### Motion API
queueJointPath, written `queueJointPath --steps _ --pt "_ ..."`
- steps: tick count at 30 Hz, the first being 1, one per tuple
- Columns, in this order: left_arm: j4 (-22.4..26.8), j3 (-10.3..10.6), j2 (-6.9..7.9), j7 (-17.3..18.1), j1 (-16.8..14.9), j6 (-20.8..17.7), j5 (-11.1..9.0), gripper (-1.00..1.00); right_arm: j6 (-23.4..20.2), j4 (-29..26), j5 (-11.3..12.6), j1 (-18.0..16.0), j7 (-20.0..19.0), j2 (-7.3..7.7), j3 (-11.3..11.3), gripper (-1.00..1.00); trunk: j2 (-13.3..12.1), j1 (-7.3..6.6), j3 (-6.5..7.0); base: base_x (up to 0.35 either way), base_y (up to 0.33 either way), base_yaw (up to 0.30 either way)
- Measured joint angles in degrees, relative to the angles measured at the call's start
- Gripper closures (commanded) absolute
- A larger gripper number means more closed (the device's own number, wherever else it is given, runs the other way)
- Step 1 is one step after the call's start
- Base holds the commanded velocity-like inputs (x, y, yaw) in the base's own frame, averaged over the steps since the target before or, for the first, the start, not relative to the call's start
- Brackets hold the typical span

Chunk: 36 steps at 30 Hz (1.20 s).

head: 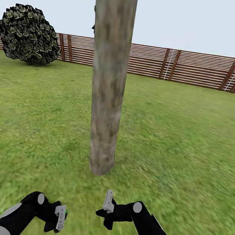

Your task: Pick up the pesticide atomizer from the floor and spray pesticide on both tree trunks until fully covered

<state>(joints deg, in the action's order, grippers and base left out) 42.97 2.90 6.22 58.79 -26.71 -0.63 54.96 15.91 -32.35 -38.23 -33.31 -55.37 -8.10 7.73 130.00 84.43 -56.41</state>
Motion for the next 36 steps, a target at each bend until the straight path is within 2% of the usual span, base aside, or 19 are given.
queueJointPath --steps 2,8,10,12,13,15,17,19,20,21,23,24,25,28,29,31,33,34,36 --pt "0.0 0.0 1.45 -0.2 0.0 -0.1 0.0 1.00 0.0 0.0 0.0 0.0 0.0 0.03 0.0 -1.00 0.0 0.00 0.00 0.000 0.000 0.000" --pt "0.0 -0.7 3.45 -0.4 0.0 -0.4 -0.1 1.00 0.0 0.1 0.1 0.0 0.1 0.25 -0.4 -1.00 0.0 0.00 0.00 0.000 0.000 0.000" --pt "0.1 -2.1 4.08 -1.3 0.0 -0.4 -0.5 1.00 0.0 0.3 0.0 0.0 0.3 0.53 -0.6 -1.00 0.0 0.00 0.00 0.000 0.000 0.000" --pt "0.1 -7.0 3.94 -4.4 0.0 -0.3 -0.9 1.00 0.1 0.5 0.0 0.0 1.1 1.74 -0.6 -1.00 0.0 0.00 0.00 0.000 0.000 0.000" --pt "0.1 -12.3 3.55 -7.7 0.0 -0.3 -1.0 1.00 0.0 0.7 0.0 0.0 4.3 2.97 -0.6 -1.00 0.0 0.00 0.00 0.000 0.000 0.000" --pt "-0.1 -15.9 2.85 -10.4 0.0 -0.3 -1.3 1.00 0.0 1.9 0.0 0.1 9.3 3.72 -0.6 -1.00 0.0 0.00 0.00 0.000 0.000 0.000" --pt "-0.9 -19.8 1.29 -15.1 0.0 -0.3 -2.5 1.00 0.0 5.6 0.1 0.2 18.5 4.45 -0.6 -1.00 0.0 0.00 0.00 0.000 0.000 0.000" --pt "-2.7 -24.1 -0.76 -23.0 0.0 0.0 -6.0 1.00 0.1 12.2 0.5 0.2 32.1 4.84 -0.7 -1.00 0.0 0.00 0.00 0.000 0.000 0.000" --pt "-3.3 -25.5 -1.71 -27.6 0.0 0.1 -8.7 1.00 0.1 16.4 1.5 0.2 40.2 4.94 -0.9 -1.00 0.0 0.00 -0.01 0.000 0.000 0.000" --pt "-3.7 -26.0 -2.22 -30.2 0.0 0.1 -10.5 1.00 0.2 19.3 2.8 0.2 45.3 5.00 -1.2 -1.00 0.0 0.00 0.00 0.000 0.000 0.000" --pt "-4.2 -26.5 -2.83 -33.4 0.0 0.0 -12.9 1.00 0.4 23.4 5.5 0.3 51.8 5.05 -1.8 -1.00 0.0 0.00 0.00 0.000 0.000 0.000" --pt "-4.9 -26.7 -3.19 -35.9 0.0 -0.1 -15.0 1.00 1.0 26.6 8.9 0.3 56.7 5.08 -2.1 -1.00 0.0 0.00 -0.01 0.000 0.000 0.000" --pt "-5.6 -26.9 -3.33 -37.4 0.0 -0.2 -16.1 1.00 1.7 28.0 11.1 0.3 58.9 5.12 -2.3 -1.00 0.0 0.00 0.00 0.000 0.000 0.000" --pt "-9.0 -27.2 -3.58 -43.8 0.0 -0.4 -20.3 1.00 7.0 30.1 19.1 1.3 62.4 7.21 -2.7 -1.00 0.0 0.00 0.00 0.000 0.000 0.000" --pt "-9.6 -27.2 -3.58 -44.6 0.0 -0.4 -20.9 1.00 7.7 30.2 20.3 1.5 62.6 7.64 -2.6 -1.00 0.0 0.00 0.00 0.000 0.000 0.000" --pt "-12.6 -27.2 -3.53 -47.1 0.0 -0.5 -23.1 1.00 10.8 30.3 26.7 2.5 63.4 9.01 -2.8 -1.00 0.0 0.00 -0.01 0.000 0.000 0.000" --pt "-15.1 -27.1 -3.51 -47.9 -0.1 -1.2 -24.1 1.00 13.0 30.4 31.3 3.0 65.1 10.16 -2.7 -1.00 0.0 0.00 0.00 0.000 0.000 0.000" --pt "-16.1 -27.0 -3.48 -48.1 -0.2 -2.8 -24.4 1.00 14.4 30.5 33.3 3.1 65.8 10.96 -2.7 -1.00 0.0 0.00 -0.01 0.000 0.000 0.000" --pt "-16.9 -27.0 -3.47 -47.9 -0.3 -5.9 -24.6 1.00 15.7 30.5 34.4 3.3 66.1 11.62 -2.4 -1.00 0.0 0.00 0.00 0.000 0.000 0.000"
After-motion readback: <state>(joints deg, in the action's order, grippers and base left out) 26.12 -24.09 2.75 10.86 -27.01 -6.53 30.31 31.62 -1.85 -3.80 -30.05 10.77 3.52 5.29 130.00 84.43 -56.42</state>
